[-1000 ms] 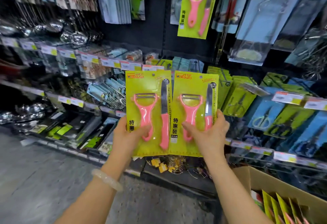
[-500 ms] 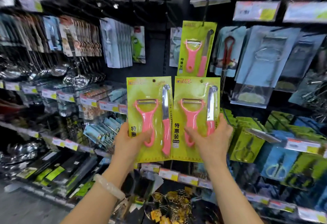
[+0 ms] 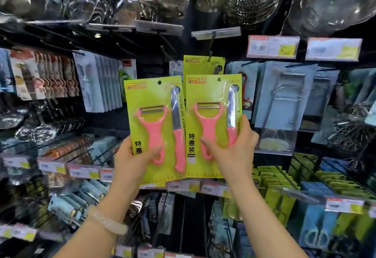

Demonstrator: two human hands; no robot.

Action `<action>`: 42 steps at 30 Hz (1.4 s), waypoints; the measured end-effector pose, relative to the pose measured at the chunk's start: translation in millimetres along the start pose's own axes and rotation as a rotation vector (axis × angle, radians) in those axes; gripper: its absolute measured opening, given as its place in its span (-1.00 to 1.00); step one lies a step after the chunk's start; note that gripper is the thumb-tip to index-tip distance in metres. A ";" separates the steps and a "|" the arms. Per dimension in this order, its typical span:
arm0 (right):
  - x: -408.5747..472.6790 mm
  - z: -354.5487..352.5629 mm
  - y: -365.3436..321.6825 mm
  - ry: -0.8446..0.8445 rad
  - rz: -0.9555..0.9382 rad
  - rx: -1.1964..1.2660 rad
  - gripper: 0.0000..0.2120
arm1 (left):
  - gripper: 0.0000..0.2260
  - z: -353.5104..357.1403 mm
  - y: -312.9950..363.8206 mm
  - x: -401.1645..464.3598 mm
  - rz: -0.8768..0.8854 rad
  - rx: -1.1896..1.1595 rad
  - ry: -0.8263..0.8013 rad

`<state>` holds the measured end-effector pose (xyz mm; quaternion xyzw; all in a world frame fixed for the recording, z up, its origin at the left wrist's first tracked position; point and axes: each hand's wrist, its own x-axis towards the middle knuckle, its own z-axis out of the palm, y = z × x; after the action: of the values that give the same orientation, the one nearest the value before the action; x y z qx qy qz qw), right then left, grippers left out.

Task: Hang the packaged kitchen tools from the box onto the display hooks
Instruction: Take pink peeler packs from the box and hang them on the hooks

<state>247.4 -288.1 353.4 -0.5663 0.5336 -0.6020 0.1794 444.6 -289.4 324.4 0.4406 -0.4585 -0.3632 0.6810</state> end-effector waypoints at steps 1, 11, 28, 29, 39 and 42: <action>5.6 3.0 -3.3 0.010 -0.009 -0.002 0.06 | -0.65 0.7 2.6 7.5 0.011 -0.005 -0.006; 46.3 32.5 -33.3 0.123 -0.075 -0.093 0.06 | -0.64 -2.1 23.1 69.5 0.052 0.008 -0.039; 70.8 53.5 -20.0 0.140 -0.036 -0.140 0.05 | -0.66 -11.6 -1.7 81.7 -0.009 -0.031 -0.064; 75.0 56.1 -17.4 0.141 -0.038 -0.150 0.05 | -0.66 -12.0 -2.6 81.5 -0.014 -0.037 -0.064; 120.9 66.3 -1.3 0.023 0.021 -0.303 0.02 | -0.58 -7.9 -12.1 81.1 -0.020 -0.077 -0.046; 118.4 64.8 -1.2 -0.030 0.052 -0.461 -0.13 | -0.58 -1.1 -14.0 78.0 -0.016 -0.092 -0.061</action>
<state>269.7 -413.2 398.9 -0.5872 0.6687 -0.4510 0.0686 469.0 -364.1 334.9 0.4011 -0.4585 -0.4027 0.6832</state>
